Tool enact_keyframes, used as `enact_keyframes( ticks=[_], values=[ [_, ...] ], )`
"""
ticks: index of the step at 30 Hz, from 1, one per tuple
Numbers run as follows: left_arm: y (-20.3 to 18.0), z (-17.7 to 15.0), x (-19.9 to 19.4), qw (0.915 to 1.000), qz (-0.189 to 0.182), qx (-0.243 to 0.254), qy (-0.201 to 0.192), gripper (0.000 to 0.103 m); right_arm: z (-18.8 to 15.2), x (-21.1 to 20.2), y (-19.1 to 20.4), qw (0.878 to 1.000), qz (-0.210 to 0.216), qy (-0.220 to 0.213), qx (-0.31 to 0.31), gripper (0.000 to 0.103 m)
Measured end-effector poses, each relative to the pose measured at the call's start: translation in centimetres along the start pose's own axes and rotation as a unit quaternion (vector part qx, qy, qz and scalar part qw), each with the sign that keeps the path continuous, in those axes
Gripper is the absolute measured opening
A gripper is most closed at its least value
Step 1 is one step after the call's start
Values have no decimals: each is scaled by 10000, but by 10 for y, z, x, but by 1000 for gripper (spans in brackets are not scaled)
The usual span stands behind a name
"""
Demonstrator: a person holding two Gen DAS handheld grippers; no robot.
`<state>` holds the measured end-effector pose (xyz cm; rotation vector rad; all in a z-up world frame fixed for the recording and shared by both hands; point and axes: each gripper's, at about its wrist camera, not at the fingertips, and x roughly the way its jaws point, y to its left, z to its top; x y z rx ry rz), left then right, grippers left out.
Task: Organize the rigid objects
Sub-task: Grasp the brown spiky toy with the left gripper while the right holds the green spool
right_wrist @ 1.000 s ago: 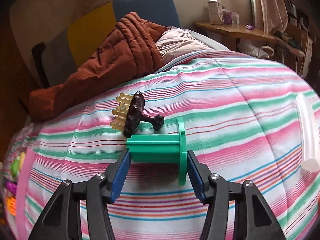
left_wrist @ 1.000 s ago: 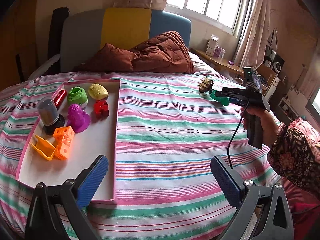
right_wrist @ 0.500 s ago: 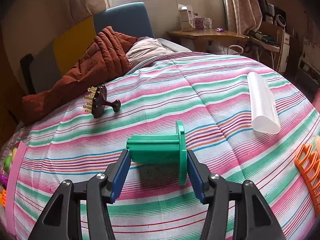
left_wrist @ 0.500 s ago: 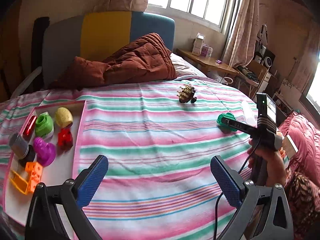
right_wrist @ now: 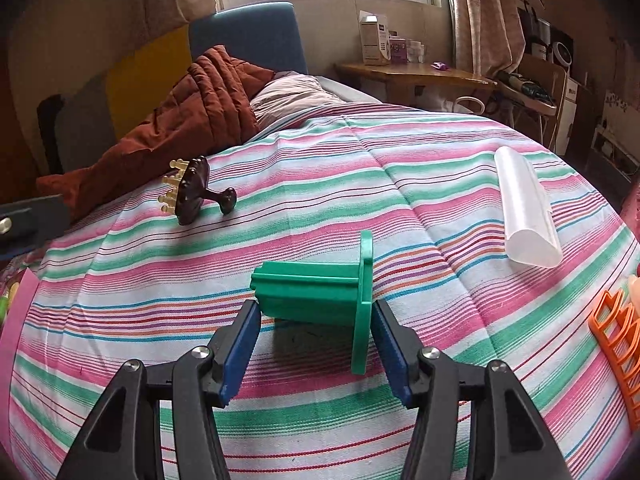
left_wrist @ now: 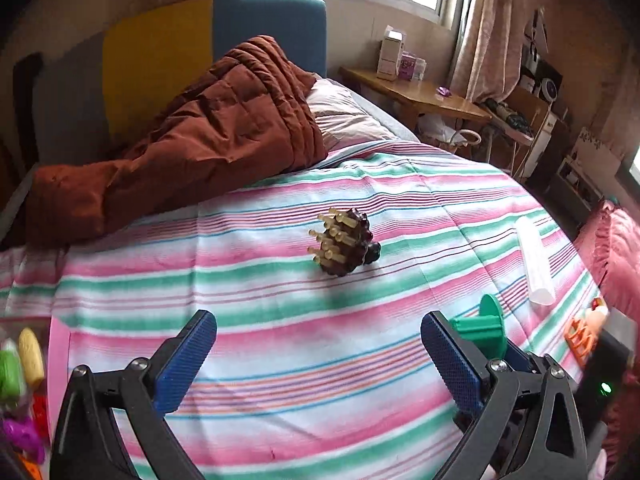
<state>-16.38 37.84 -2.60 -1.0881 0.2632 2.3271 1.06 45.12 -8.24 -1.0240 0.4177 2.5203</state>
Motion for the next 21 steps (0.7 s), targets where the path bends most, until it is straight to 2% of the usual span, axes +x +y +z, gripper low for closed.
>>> enact_keyframes(
  ticks=[4,7,11,13,14,15,17,18,21],
  values=[
    [-21,30,34,9972,454,568,-148,103,-1,0,-3,10000,51,-20,60,58],
    [-34,47,62,9933,694,918,-73,103,-1,4,-9,9997,64,59,236,52],
    [-38,59,86,9944,575,881,58,102,-2,2,-14,9992,170,-2,367,50],
    [-39,59,96,9947,515,868,205,94,-2,2,-14,9991,177,-6,384,50],
    [-39,58,102,9939,566,894,306,82,-2,2,-14,9991,174,-15,388,50],
    [-38,57,108,9934,545,913,440,65,-2,2,-14,9991,169,-22,389,50],
    [-32,53,112,9942,356,819,598,49,-3,2,-14,9991,170,-25,391,50],
    [-28,52,110,9953,268,714,589,44,-3,2,-14,9991,169,-31,392,50],
    [-8,48,101,9978,-167,214,602,43,-3,2,-13,9991,163,-35,396,50]
  ],
)
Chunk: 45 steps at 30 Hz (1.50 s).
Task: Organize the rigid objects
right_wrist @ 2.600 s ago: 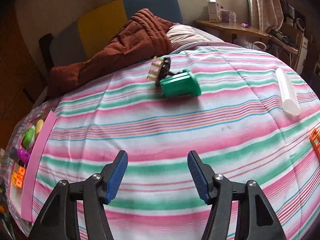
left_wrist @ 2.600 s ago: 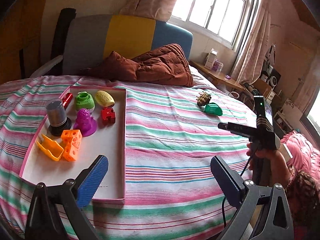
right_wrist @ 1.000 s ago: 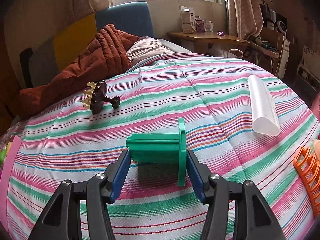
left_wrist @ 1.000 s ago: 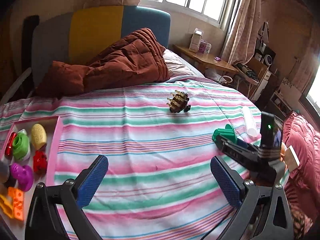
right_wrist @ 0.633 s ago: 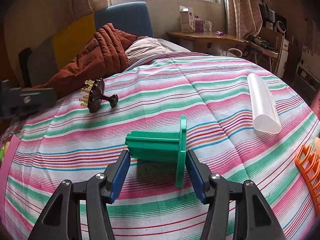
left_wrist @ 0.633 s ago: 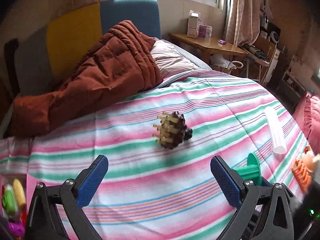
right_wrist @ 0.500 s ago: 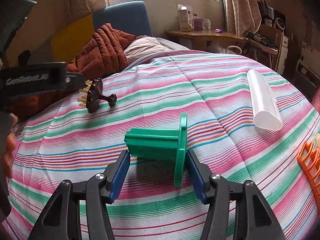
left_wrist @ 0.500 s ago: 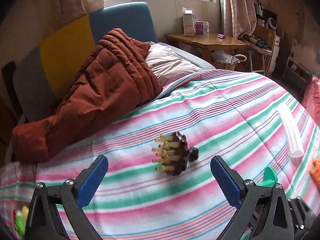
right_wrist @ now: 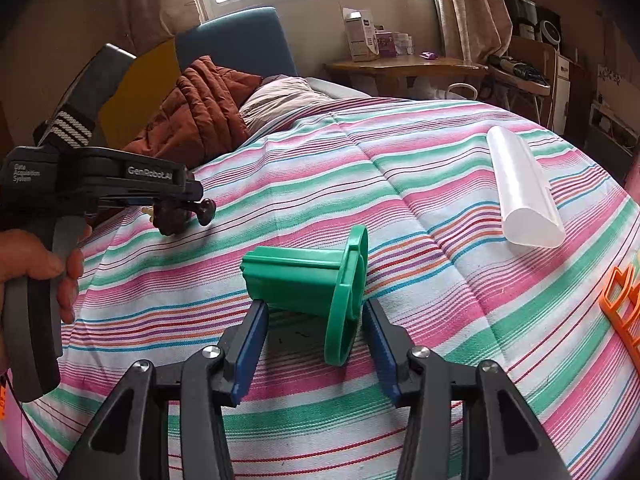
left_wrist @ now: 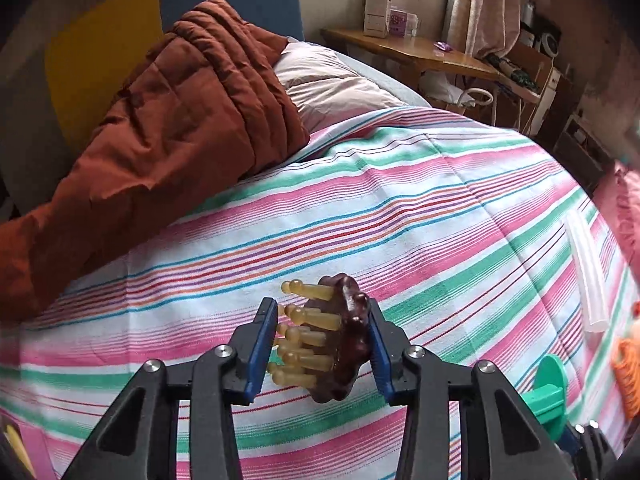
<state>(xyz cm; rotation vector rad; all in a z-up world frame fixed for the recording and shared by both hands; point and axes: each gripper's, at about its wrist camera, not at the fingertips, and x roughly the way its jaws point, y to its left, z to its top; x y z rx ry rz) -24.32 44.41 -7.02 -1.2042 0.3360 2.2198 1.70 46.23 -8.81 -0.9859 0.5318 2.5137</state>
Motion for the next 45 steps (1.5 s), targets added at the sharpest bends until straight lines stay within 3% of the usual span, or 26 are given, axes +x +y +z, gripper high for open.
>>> enact_keyframes(
  ticks=[3,6,8,11,13,14,15,16,18,22,25,27,30,33,38,40,43,45],
  values=[
    [24,-11,-11,9970,-541,-556,8,43,0,0,0,10000,2,2,-1,50],
    [52,-27,-22,9871,-1018,-1234,11,43,0,0,0,10000,-18,5,-18,50],
    [73,-42,-27,9733,-1372,-1837,89,43,1,0,1,10000,-33,8,-31,50],
    [102,-73,-32,9455,-1775,-2722,208,43,1,1,1,10000,-45,11,-38,50],
    [117,-95,-40,9370,-1762,-3013,159,48,1,1,1,10000,-47,13,-42,50],
    [124,-103,-45,9345,-1714,-3118,132,60,1,1,1,10000,-53,15,-47,50],
    [130,-111,-52,9326,-1688,-3188,63,62,1,1,1,10000,-57,13,-51,50],
    [132,-117,-59,9349,-1575,-3181,10,65,1,2,1,10000,-62,16,-55,50],
    [133,-123,-74,9475,-1103,-3000,-74,75,1,2,2,9999,-89,19,-74,50],
    [138,-134,-99,9557,-659,-2854,-292,76,1,2,4,9998,-149,29,-123,50],
    [125,-141,-121,9684,-315,-2391,-630,78,1,2,4,9998,-172,31,-138,50],
    [116,-145,-132,9744,-141,-2062,-883,88,1,1,5,9997,-187,31,-145,49],
    [99,-148,-140,9828,58,-1475,-1109,93,1,1,6,9996,-217,33,-164,49],
    [89,-146,-139,9883,238,-962,-1161,93,1,2,6,9996,-232,38,-178,49],
    [83,-123,-116,9906,518,-703,-1049,93,1,1,6,9996,-236,38,-180,49],
    [85,-117,-105,9914,612,-625,-969,89,1,1,6,9995,-237,36,-182,49],
    [86,-111,-93,9932,614,-530,-836,67,1,2,6,9995,-239,37,-184,49],
    [88,-113,-87,9939,645,-509,-742,45,0,2,6,9995,-246,36,-188,49]
  ],
)
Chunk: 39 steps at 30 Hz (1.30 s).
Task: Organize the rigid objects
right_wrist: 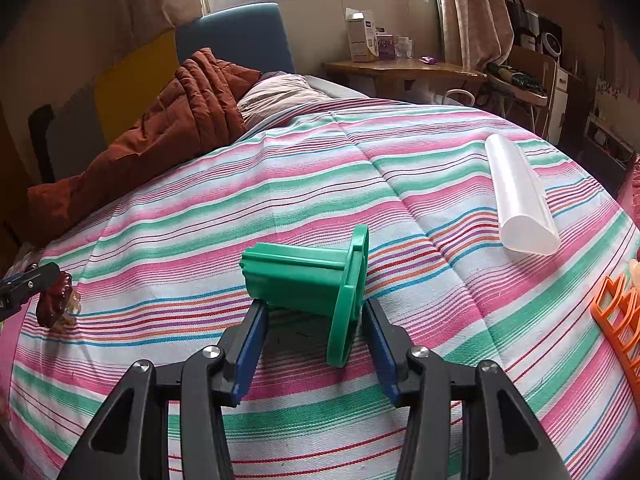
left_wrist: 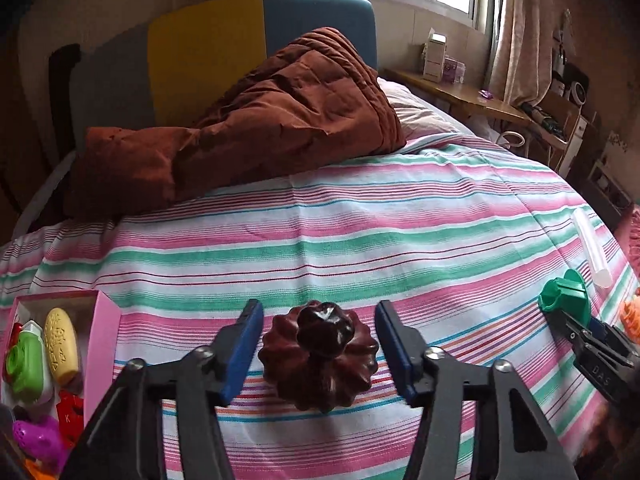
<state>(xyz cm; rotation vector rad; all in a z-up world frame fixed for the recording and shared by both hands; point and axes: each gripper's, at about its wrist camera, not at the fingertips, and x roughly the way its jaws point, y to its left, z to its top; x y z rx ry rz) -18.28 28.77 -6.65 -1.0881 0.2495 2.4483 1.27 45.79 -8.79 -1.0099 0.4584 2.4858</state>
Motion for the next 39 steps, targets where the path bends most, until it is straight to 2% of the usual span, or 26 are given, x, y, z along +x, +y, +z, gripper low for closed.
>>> enact_keyframes(
  ticks=[1,4,10,19,21,25,27,29,36,39],
  values=[
    [2,-3,-1,10000,-50,-33,-23,43,0,0,0,10000,-4,0,-4,49],
    [4,-8,-11,9997,-116,8,-208,23,0,1,0,10000,-1,-1,-4,49],
    [4,-25,-34,9990,-276,109,-344,24,0,0,0,10000,-22,-8,-18,49],
    [20,-67,-72,9975,-541,-300,-347,24,0,-1,-2,10000,30,-44,37,50],
    [22,-77,-80,9967,-644,-373,-331,23,1,-1,-1,10000,22,-25,13,52],
    [29,-92,-97,9953,-794,-471,-304,24,2,-3,0,10000,-34,-15,9,67],
    [32,-96,-106,9949,-841,-468,-303,24,4,-5,-1,10000,-26,-8,48,69],
    [36,-100,-115,9943,-891,-474,-344,23,8,-6,-3,10000,15,19,88,75],
    [42,-108,-141,9923,-1026,-507,-470,23,25,4,10,9995,-241,123,-176,77],
    [46,-109,-151,9919,-1052,-487,-521,24,27,15,15,9978,-535,296,-257,77]
  ],
)
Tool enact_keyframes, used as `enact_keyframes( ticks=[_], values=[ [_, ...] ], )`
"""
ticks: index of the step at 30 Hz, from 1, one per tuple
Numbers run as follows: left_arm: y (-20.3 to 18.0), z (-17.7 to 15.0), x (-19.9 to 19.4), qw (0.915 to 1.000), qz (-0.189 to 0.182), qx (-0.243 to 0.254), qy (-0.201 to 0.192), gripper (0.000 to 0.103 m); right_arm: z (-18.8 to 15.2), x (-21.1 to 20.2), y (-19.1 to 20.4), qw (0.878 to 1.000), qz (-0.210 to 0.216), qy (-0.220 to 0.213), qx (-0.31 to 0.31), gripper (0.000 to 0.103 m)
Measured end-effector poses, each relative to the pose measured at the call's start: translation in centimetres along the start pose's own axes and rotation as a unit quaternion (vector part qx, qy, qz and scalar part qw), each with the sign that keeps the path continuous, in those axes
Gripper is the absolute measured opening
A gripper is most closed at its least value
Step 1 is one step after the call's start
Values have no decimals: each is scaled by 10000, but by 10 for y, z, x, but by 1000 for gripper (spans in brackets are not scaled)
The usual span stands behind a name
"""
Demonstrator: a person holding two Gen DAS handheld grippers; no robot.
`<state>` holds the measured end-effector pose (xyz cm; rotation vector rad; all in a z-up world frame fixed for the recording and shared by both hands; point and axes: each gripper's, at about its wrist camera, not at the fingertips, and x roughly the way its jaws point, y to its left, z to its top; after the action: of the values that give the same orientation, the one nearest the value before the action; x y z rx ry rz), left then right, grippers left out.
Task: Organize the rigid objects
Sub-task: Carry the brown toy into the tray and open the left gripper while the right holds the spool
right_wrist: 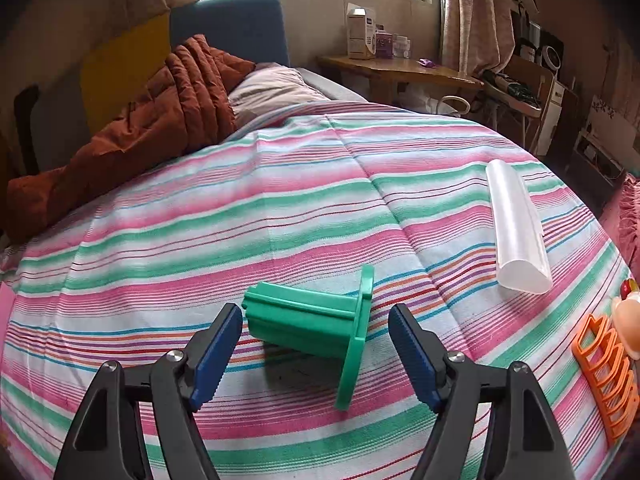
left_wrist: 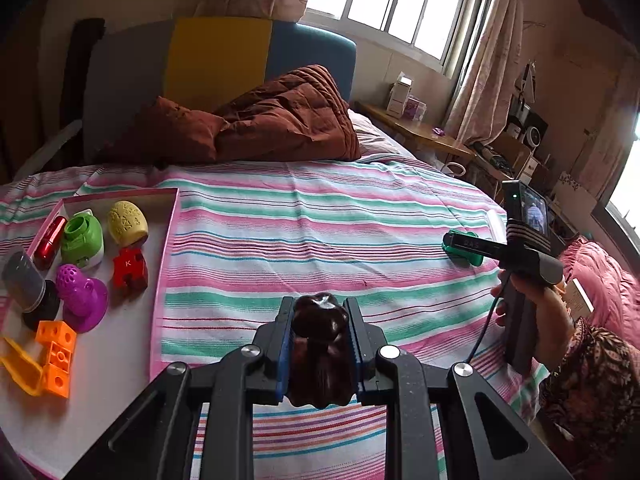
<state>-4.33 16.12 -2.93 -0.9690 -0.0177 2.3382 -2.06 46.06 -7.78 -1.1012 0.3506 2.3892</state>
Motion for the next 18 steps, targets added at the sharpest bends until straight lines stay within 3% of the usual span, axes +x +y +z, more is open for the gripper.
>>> enact_keyframes(
  ticks=[3,5,11,18],
  values=[
    [3,0,-11,10000,-16,4,-65,24,-1,7,-3,9998,-29,127,154,70],
    [6,1,-18,9999,7,-6,-138,24,-3,4,-8,9992,210,5,333,62],
    [18,-1,-33,9996,49,-103,-246,24,-14,-6,-8,9987,253,-172,411,62],
    [45,-3,-54,9983,262,-292,-441,24,-27,-29,10,9987,234,-453,59,62]
  ],
)
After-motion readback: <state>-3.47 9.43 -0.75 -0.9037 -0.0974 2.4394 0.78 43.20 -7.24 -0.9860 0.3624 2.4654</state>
